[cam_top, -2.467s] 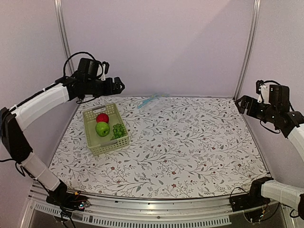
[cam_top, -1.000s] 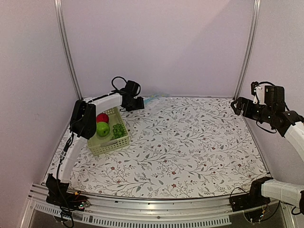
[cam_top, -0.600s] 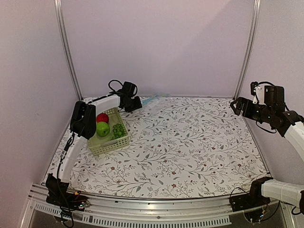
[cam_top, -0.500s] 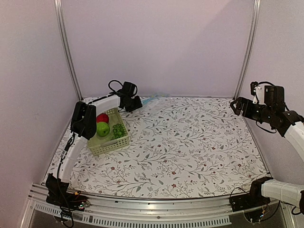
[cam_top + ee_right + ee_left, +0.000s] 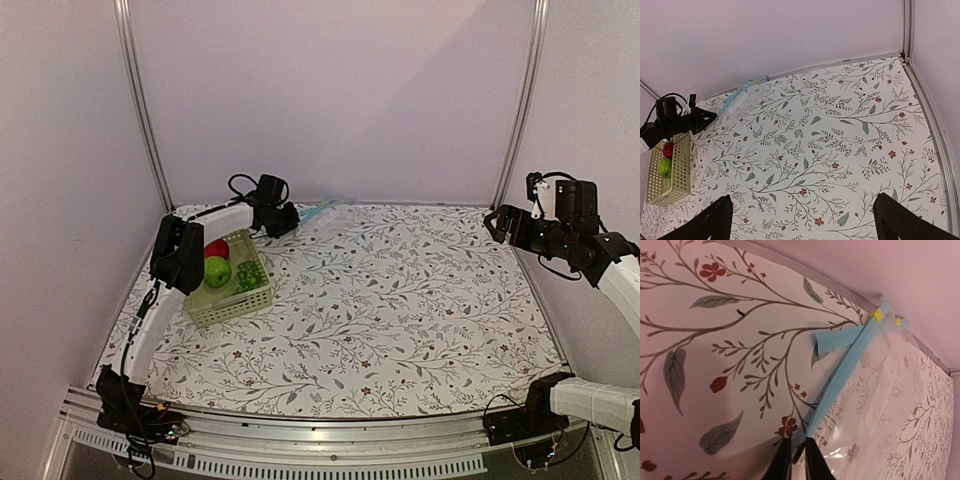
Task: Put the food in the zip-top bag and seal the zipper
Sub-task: Pick up the zipper food storage bag at the corner of the board.
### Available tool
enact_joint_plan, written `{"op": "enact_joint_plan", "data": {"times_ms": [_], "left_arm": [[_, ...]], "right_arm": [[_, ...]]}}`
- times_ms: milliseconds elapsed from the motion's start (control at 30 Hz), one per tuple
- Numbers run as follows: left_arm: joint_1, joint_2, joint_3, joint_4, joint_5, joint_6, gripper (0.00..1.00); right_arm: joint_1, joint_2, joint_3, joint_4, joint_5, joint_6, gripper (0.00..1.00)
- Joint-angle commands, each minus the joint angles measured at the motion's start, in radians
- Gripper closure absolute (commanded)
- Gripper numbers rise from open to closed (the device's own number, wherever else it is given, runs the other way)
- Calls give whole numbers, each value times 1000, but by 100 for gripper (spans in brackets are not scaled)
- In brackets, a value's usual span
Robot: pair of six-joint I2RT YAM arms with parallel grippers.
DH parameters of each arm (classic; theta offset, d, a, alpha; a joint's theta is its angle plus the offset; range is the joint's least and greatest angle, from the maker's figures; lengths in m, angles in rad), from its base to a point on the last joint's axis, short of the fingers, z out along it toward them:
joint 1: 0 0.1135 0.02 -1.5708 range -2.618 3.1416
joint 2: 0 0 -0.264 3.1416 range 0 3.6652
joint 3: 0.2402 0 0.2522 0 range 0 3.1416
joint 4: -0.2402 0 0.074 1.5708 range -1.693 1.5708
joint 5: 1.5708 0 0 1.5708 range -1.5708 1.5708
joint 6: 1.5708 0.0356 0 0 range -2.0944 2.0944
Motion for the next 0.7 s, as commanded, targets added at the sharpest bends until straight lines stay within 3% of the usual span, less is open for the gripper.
{"op": "enact_joint_plan", "data": {"times_ms": [0, 67, 400, 667], "left_arm": [[7, 21, -29, 0, 20, -12, 94], [7, 9, -53, 17, 24, -12, 100], [-14, -167, -311, 162, 33, 20, 100], [-46, -245, -461, 172, 63, 53, 100]], "right_arm": [[5, 5, 28, -7, 8, 1, 1], [5, 5, 27, -7, 10, -1, 1], [4, 7, 25, -7, 15, -3, 1], [6, 8, 22, -2, 6, 7, 1]]}}
